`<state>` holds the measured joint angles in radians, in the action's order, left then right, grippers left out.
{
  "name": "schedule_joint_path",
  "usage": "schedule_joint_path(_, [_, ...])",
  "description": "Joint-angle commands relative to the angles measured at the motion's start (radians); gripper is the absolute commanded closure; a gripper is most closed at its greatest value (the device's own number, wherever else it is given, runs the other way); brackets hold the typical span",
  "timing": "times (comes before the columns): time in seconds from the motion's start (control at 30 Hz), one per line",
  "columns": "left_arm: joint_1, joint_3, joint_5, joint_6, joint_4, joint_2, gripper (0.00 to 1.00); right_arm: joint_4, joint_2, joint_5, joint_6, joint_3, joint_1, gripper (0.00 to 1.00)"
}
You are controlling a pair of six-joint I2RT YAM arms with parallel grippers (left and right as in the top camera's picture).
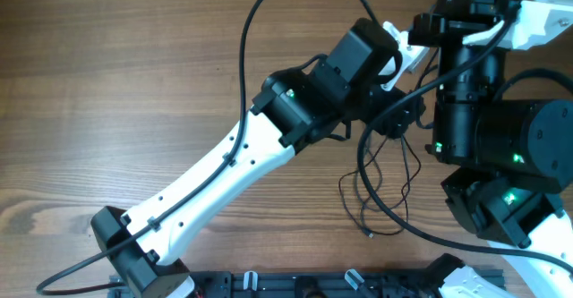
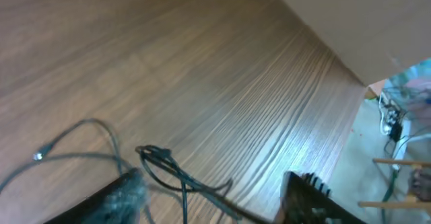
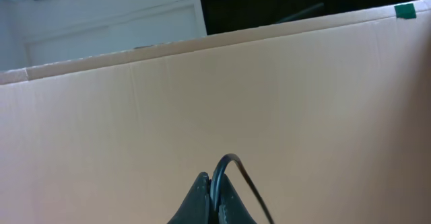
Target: Untangle cables
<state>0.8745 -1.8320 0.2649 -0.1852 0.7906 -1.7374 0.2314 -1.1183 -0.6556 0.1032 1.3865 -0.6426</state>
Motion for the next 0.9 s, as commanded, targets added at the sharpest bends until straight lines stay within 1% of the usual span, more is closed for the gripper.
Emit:
schedule_joint_path(0.0, [0.002, -0.002, 0.020, 0.013, -0.026, -0.010, 0.96, -0.007, 0.003, -0.007, -0.061, 0.006, 0.003, 0.95])
schedule_joint_path(0.13, [0.005, -0.002, 0.023, 0.013, -0.036, -0.010, 0.96, -0.009, 0.003, -0.008, -0.061, 0.006, 0.003, 0.95])
schedule_joint_path(0.17, [0.004, -0.002, 0.007, 0.014, -0.034, -0.010, 0.96, -0.020, 0.003, -0.008, -0.062, 0.006, 0.003, 0.84])
schedule_joint_path(0.2, [-0.001, -0.002, -0.025, 0.013, -0.027, -0.010, 0.96, -0.030, 0.003, -0.020, -0.065, 0.006, 0.003, 0.69])
schedule_joint_path(0.3, [-0.028, -0.002, -0.153, 0.013, 0.027, 0.020, 0.96, -0.069, 0.003, -0.110, -0.089, 0.006, 0.006, 0.13])
schedule_joint_path(0.33, [-0.046, -0.002, -0.204, 0.013, 0.069, 0.040, 0.96, -0.083, 0.003, -0.135, -0.107, 0.006, 0.016, 0.00])
schedule_joint_path(0.4, [-0.082, -0.002, -0.280, 0.013, 0.151, 0.081, 0.96, -0.122, 0.003, -0.180, -0.202, 0.006, 0.053, 0.00])
schedule_joint_path(0.47, [-0.121, -0.002, -0.306, 0.012, 0.214, 0.117, 0.96, -0.180, 0.003, -0.179, -0.310, 0.006, 0.097, 0.00])
schedule_joint_path(0.53, [-0.176, -0.002, -0.315, -0.009, 0.277, 0.158, 0.96, -0.298, 0.003, -0.169, -0.466, 0.006, 0.141, 0.00])
schedule_joint_path(0.57, [-0.208, -0.002, -0.322, -0.015, 0.306, 0.179, 0.96, -0.378, 0.003, -0.135, -0.513, 0.006, 0.156, 0.00])
schedule_joint_path(0.6, [-0.251, -0.002, -0.338, -0.047, 0.326, 0.206, 0.96, -0.495, -0.002, -0.057, -0.557, 0.006, 0.171, 0.01])
schedule_joint_path(0.67, [-0.320, -0.002, -0.341, -0.096, 0.332, 0.249, 0.96, -0.633, -0.013, 0.029, -0.594, 0.006, 0.172, 0.00])
schedule_joint_path(0.73, [-0.369, -0.002, -0.341, -0.142, 0.325, 0.280, 0.96, -0.727, -0.026, 0.116, -0.628, 0.006, 0.172, 0.00])
schedule_joint_path(0.8, [-0.425, -0.002, -0.341, -0.184, 0.317, 0.314, 0.96, -0.834, -0.048, 0.297, -0.630, 0.006, 0.172, 0.01])
schedule_joint_path(0.87, [-0.473, -0.002, -0.341, -0.222, 0.309, 0.343, 0.96, -0.909, -0.077, 0.428, -0.630, 0.006, 0.172, 0.00])
